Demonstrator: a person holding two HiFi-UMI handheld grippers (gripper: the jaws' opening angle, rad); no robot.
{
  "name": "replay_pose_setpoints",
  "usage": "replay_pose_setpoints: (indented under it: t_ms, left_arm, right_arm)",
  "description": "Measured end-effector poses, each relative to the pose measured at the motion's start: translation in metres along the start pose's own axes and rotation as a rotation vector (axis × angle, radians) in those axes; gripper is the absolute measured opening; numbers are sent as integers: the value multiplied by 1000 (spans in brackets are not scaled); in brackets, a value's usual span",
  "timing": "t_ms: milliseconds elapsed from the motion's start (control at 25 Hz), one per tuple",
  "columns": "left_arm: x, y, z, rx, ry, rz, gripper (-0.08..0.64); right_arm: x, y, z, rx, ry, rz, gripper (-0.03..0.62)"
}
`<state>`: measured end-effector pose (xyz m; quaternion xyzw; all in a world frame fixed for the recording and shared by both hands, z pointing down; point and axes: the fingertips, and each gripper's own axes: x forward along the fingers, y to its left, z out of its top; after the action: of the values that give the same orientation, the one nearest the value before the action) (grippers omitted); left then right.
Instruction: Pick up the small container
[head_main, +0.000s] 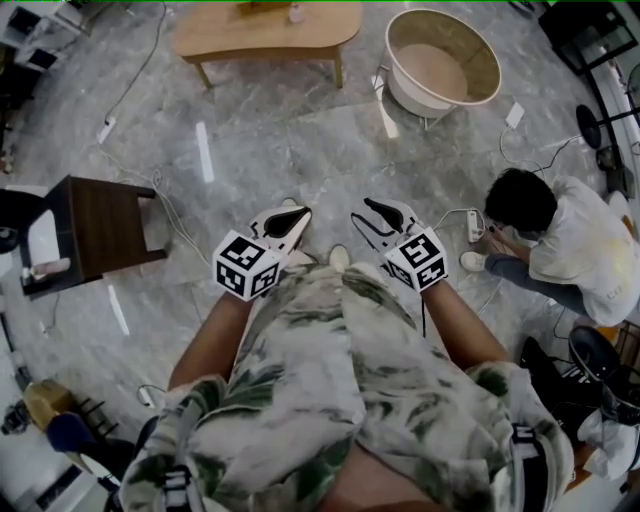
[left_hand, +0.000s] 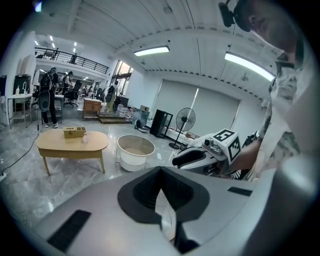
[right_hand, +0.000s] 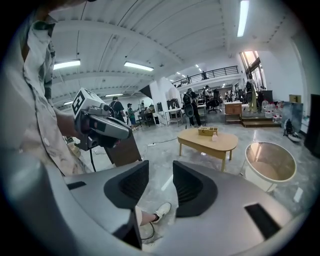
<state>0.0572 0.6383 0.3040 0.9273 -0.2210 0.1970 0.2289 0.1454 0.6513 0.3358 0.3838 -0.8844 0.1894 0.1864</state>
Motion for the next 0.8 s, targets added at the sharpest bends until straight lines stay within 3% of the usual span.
replay_pose_setpoints:
  t_ms: [320,800]
  left_arm:
    - [5,64,13,-41,-22,-12,21]
    - [-6,217,67,-27,-17,-55,21]
  right_arm:
    - [62,-25,31,-35,28,1,163]
    - [197,-74,125,-58,71,-32,163]
